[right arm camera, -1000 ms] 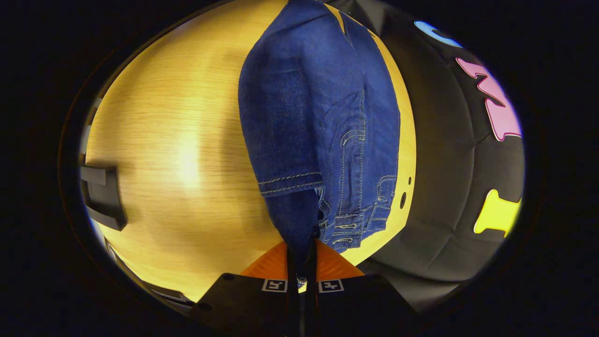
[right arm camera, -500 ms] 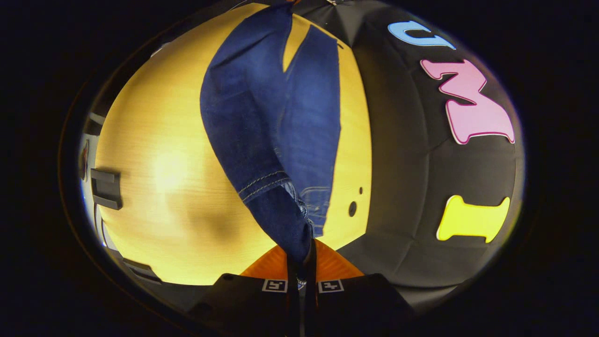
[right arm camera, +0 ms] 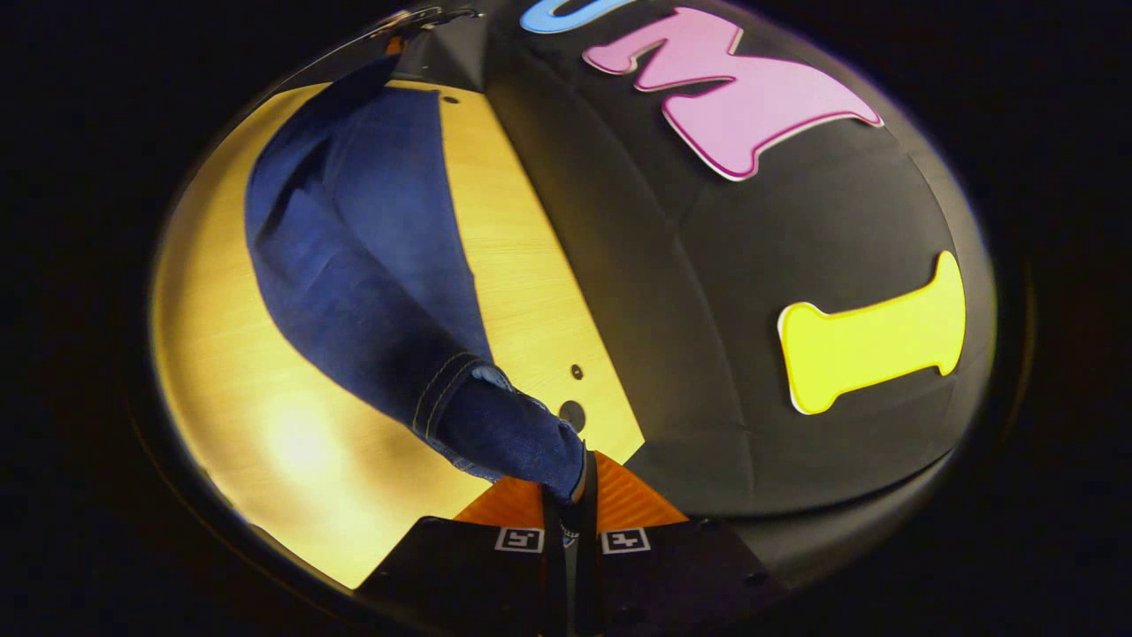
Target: Grasp the waist and the cuffs of the jeans and fold them to make the two legs overlap; first hold the waist and fold one-third of the jeans toward the cuffs, then hold the cuffs and fold the remaining one-third in the same direction to finish folding.
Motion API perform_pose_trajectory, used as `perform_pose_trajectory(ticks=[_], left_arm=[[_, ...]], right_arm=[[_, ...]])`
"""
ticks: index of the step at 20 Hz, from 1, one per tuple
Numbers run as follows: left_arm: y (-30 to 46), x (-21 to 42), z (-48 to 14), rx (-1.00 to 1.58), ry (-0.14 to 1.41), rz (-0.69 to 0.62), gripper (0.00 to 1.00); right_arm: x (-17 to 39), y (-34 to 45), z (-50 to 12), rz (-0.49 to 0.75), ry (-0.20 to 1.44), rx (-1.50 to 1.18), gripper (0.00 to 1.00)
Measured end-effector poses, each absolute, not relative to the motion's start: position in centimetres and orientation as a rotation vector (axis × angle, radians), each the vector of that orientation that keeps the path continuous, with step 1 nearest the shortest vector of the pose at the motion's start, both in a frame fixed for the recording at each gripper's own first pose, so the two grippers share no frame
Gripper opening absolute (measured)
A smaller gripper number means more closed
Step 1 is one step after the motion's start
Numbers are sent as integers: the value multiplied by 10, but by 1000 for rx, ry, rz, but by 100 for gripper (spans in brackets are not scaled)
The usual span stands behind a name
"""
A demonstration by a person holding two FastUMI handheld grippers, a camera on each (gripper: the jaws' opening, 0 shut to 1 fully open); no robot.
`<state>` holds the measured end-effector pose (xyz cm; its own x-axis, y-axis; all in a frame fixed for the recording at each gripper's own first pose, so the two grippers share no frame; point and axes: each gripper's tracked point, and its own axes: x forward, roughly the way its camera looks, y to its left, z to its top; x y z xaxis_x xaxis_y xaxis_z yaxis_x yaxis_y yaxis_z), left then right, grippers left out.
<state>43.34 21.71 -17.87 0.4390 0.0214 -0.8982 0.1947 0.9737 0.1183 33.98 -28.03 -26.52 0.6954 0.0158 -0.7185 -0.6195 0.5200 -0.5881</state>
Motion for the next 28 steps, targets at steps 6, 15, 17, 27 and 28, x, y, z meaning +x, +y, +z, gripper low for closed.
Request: perform_pose_trajectory(ticks=[6,15,17,27,28], left_arm=[[220,519,-219,44,1053,-14,8],[226,568,-263,-19,953,85,42],[216,574,-243,11,827,56,81],[117,500,-90,121,337,7,99],[108,489,-79,119,317,-6,99]], right_arm=[[413,-309,-314,171,869,-613,8],[439,-311,-399,-32,1029,-316,63],[436,-301,-391,-51,984,-230,100],[390,-349,-343,-398,692,102,98],[383,-350,-347,-406,708,145,97]])
